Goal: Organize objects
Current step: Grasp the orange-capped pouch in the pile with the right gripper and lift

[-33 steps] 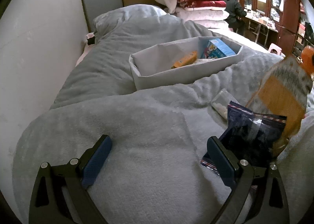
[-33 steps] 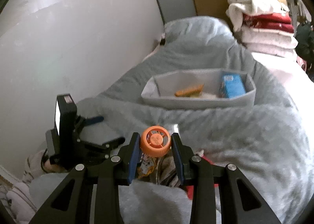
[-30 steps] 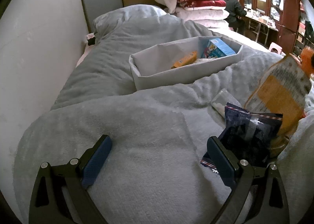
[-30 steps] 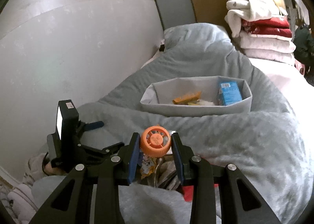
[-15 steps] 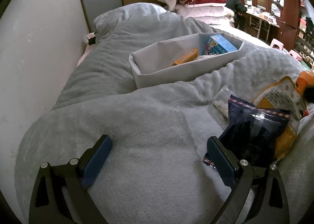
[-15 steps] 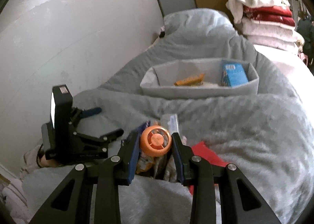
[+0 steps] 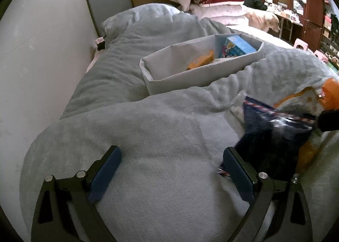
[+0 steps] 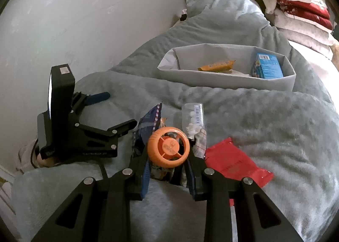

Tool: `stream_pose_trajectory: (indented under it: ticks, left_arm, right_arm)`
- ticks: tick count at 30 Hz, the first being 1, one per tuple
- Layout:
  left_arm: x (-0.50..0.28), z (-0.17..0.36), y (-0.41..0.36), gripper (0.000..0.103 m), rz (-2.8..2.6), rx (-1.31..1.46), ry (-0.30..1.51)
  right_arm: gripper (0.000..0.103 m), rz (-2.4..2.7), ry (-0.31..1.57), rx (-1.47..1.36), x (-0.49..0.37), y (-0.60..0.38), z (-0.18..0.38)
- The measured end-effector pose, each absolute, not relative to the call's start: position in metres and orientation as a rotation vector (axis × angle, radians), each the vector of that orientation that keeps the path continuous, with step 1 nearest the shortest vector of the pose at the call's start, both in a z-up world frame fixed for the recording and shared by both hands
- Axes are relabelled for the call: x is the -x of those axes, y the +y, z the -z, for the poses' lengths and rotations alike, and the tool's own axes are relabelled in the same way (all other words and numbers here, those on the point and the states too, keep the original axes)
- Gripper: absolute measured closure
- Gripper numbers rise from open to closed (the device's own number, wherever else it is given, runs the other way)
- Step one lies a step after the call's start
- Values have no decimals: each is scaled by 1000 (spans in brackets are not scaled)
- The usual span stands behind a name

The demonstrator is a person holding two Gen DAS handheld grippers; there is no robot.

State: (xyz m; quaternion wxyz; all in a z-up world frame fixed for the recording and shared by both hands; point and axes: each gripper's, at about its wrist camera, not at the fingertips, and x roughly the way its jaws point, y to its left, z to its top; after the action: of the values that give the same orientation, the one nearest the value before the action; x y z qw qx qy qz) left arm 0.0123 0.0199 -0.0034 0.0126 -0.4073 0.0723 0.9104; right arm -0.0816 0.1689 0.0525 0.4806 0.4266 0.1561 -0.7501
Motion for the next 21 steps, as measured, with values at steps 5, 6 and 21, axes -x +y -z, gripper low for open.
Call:
stream_pose_trajectory:
  ticks: [5,6,21]
  left_arm:
    - [-31,0,41,25,-2779,1259,196]
    - [-33,0,43,26,-2788,1268,205]
    - [-32,4,62,39,-2752,1350,284]
  right_arm:
    - [76,1804,411,-1047,78,167,-50]
    - [76,1805,424,-1041,77,166,-49]
    - [80,1831,558,-1107,76,151,-32]
